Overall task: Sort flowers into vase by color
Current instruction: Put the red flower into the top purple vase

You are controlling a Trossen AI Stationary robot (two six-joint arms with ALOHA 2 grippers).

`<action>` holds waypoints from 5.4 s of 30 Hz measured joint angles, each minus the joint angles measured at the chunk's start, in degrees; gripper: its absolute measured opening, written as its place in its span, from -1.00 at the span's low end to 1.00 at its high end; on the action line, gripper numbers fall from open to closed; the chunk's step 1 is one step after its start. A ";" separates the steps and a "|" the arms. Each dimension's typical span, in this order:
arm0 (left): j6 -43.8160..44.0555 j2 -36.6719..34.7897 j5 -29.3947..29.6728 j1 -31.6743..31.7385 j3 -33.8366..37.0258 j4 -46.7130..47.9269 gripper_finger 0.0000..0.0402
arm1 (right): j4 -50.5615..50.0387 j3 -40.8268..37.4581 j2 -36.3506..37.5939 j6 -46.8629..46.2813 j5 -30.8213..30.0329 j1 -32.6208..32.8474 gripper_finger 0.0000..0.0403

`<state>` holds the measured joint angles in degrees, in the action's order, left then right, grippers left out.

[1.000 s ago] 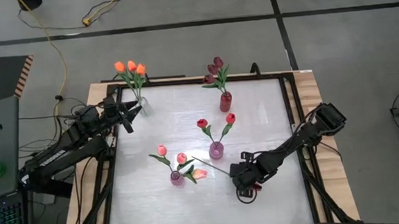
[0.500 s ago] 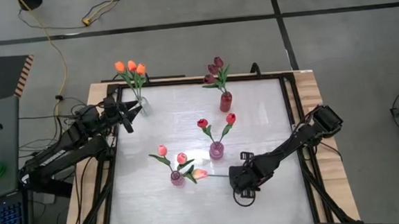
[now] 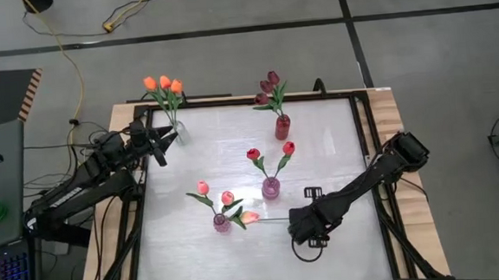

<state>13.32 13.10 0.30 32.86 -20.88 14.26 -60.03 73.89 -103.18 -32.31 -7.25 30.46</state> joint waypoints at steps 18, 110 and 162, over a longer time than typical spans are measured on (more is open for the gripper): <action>3.91 0.02 -4.59 -0.02 0.00 -7.34 -0.25 | -28.08 16.37 0.14 4.19 -10.88 0.95 -0.84; 17.95 65.70 -37.86 -12.34 -48.60 -35.82 -0.25 | 33.98 24.94 16.44 140.03 -50.76 -9.29 -0.83; 25.46 67.60 -43.02 -19.41 -50.21 -38.56 -0.25 | 39.65 24.94 15.74 143.79 -39.71 -13.47 -0.83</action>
<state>38.78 80.71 -42.73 13.45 -71.09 -24.29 -20.38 98.83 -87.44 111.48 -46.96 16.99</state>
